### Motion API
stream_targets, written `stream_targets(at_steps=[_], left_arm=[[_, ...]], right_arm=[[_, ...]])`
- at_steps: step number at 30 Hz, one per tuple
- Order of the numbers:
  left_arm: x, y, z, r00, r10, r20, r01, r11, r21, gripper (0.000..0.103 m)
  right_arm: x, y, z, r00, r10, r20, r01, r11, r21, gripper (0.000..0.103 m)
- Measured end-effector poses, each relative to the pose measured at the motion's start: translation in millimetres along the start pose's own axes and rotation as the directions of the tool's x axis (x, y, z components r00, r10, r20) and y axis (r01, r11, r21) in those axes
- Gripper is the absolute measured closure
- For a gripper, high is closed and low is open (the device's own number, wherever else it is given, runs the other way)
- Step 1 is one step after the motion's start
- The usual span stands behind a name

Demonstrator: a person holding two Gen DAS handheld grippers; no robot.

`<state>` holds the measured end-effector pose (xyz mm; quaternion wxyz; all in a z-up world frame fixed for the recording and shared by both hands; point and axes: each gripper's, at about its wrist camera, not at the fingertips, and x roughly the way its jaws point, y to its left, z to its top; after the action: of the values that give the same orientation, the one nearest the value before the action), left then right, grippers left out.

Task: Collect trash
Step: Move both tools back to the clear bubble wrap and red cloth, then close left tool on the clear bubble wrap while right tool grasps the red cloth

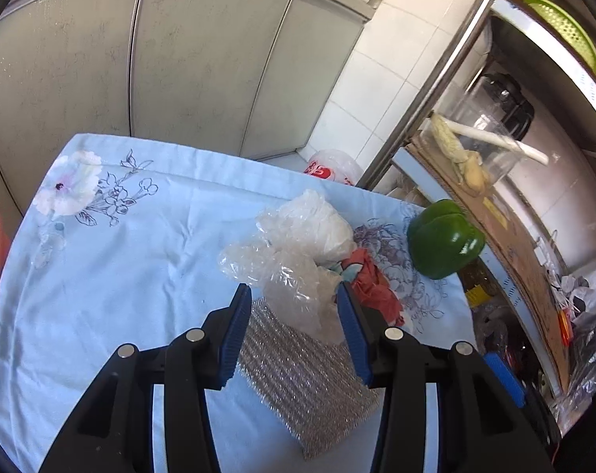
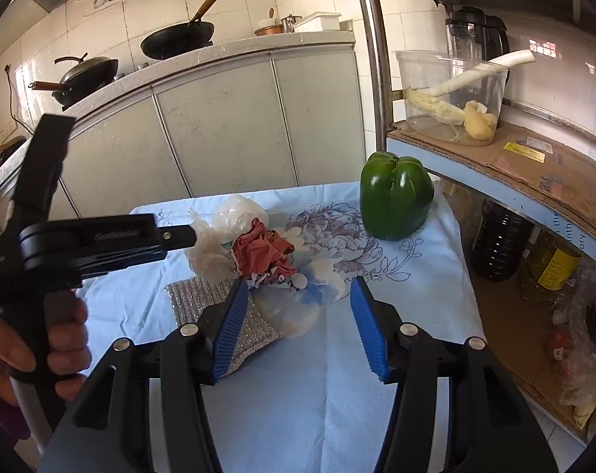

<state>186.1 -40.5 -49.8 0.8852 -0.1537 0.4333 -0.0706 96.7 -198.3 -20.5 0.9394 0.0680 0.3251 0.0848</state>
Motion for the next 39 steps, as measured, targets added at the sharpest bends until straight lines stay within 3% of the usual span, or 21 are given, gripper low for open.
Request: stream_targets(at_steps=[3, 7, 12, 15, 16, 28, 30, 32, 39], left_arm=[[14.7, 0.4, 1.8, 1.000, 0.005, -0.026, -0.006, 1.000, -0.023, 0.058], [19.5, 8.1, 0.7, 1.000, -0.002, -0.005, 0.002, 0.999, -0.037, 0.060], [15.3, 20.6, -5.5, 1.000, -0.009, -0.003, 0.008, 1.000, -0.023, 0.090], [6.6, 26.6, -9.9, 1.000, -0.016, 0.007, 0.016, 1.000, -0.019, 0.094], [1.6, 28.8, -11.8, 1.000, -0.012, 0.017, 0.012, 1.000, -0.005, 0.103], [-42.3, 54.5, -21.1, 0.996, -0.045, 0.081, 0.044, 0.999, 0.011, 0.101], [-41.8, 54.3, -17.1, 0.995, -0.050, 0.082, 0.049, 0.999, 0.013, 0.081], [-39.0, 53.0, -11.8, 0.995, -0.062, 0.079, 0.062, 0.998, -0.003, 0.068], [2.6, 34.4, 6.0, 0.997, -0.082, 0.003, 0.082, 0.995, -0.053, 0.065]], right_arm=[[3.2, 0.1, -1.4, 1.000, 0.005, -0.011, -0.005, 1.000, -0.004, 0.048], [7.7, 0.5, -1.5, 0.999, 0.018, -0.030, -0.019, 1.000, -0.012, 0.048], [13.2, 0.3, -1.5, 0.998, 0.047, -0.052, -0.046, 0.999, 0.013, 0.048], [18.2, 1.1, 0.4, 0.995, 0.078, -0.067, -0.076, 0.997, 0.029, 0.048], [20.1, 1.4, 1.1, 0.994, 0.087, -0.070, -0.085, 0.996, 0.034, 0.048], [55.5, -0.1, 30.0, 0.985, 0.139, -0.098, -0.132, 0.988, 0.078, 0.048], [64.6, 0.8, 38.8, 0.986, 0.133, -0.103, -0.127, 0.990, 0.060, 0.048], [74.3, 1.2, 47.2, 0.987, 0.124, -0.105, -0.120, 0.992, 0.044, 0.048], [107.8, 2.3, 59.5, 0.982, 0.115, -0.150, -0.110, 0.993, 0.040, 0.048]])
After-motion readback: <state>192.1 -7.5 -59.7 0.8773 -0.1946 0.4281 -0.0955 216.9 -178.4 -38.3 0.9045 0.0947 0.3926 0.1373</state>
